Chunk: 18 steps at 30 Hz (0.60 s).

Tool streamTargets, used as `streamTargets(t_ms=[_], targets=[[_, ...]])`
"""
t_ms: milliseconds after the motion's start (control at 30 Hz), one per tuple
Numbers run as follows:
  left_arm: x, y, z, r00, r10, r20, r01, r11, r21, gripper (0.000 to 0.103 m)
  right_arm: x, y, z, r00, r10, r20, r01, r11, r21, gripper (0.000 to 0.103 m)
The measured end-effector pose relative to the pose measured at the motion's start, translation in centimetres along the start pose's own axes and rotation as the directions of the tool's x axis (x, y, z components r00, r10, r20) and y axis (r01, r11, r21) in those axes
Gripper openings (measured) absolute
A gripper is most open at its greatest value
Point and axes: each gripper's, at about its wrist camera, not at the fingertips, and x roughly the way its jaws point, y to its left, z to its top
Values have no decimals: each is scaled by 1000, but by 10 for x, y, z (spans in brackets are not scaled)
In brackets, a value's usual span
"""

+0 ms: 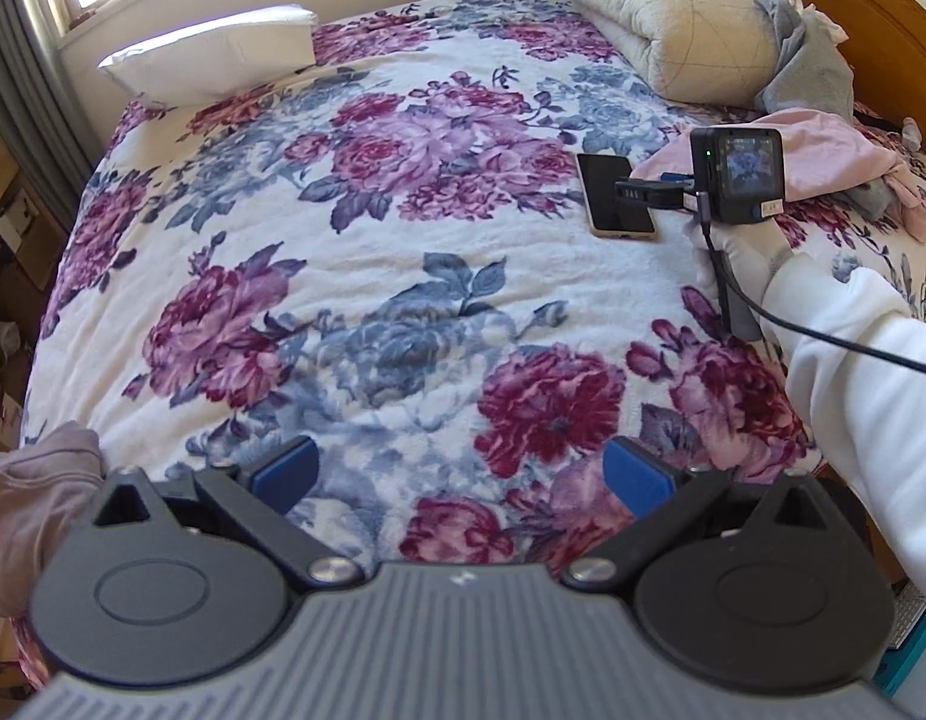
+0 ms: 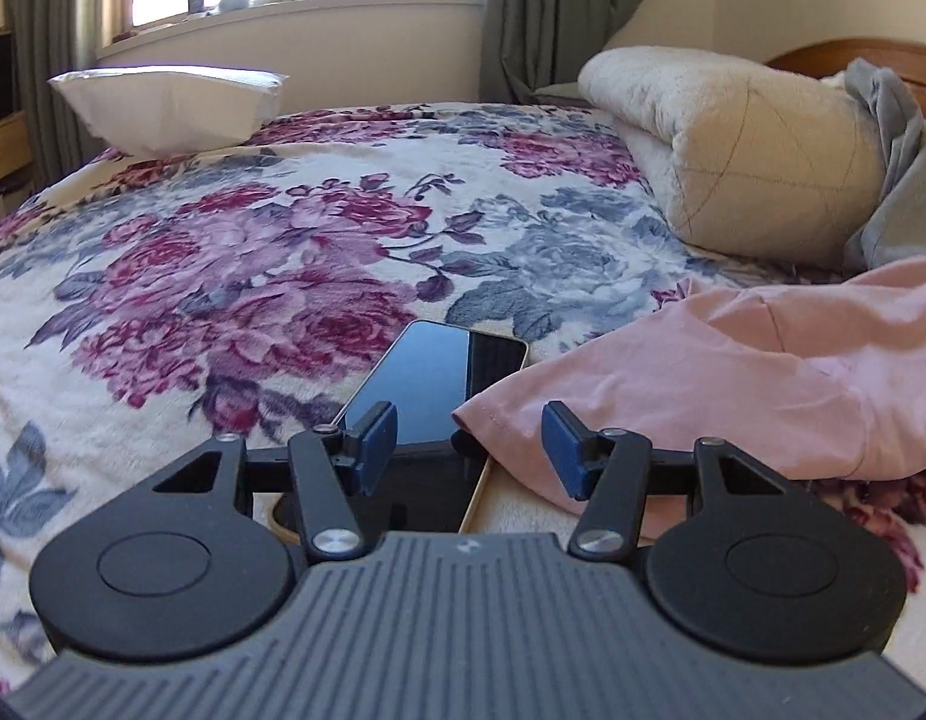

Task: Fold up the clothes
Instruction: 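Reach the right gripper to the pink T-shirt and grasp it, then lift the pink T-shirt high with the right gripper to hang it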

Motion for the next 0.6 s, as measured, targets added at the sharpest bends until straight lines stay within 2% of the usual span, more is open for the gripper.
streamTargets(t_ms=[67,100,200,300,400,467,600], targets=[[3,4,1,1000,-8,-2,8,1000,-7,103,16,-4,-1,999,-30,-41,31,999,25,27],[5,6,1,1000,-14,-2,14,1000,-12,103,19,-8,-1,998,-37,-48,40,998,48,2],[6,17,0,999,-36,8,36,998,-42,103,12,-18,6,998,-46,-49,48,998,41,1],[8,27,-2,998,-54,19,55,996,-74,103,-10,-24,33,998,-66,4,66,995,-69,1],[2,39,-3,996,-75,42,79,991,-109,103,-63,-33,104,989,-96,111,116,974,-194,1],[-6,45,-4,994,-79,71,88,988,-130,103,-97,-40,152,979,-112,170,149,963,-225,1],[-37,57,-15,982,-94,166,122,978,-171,103,-196,-41,259,929,-142,342,227,948,-223,1]])
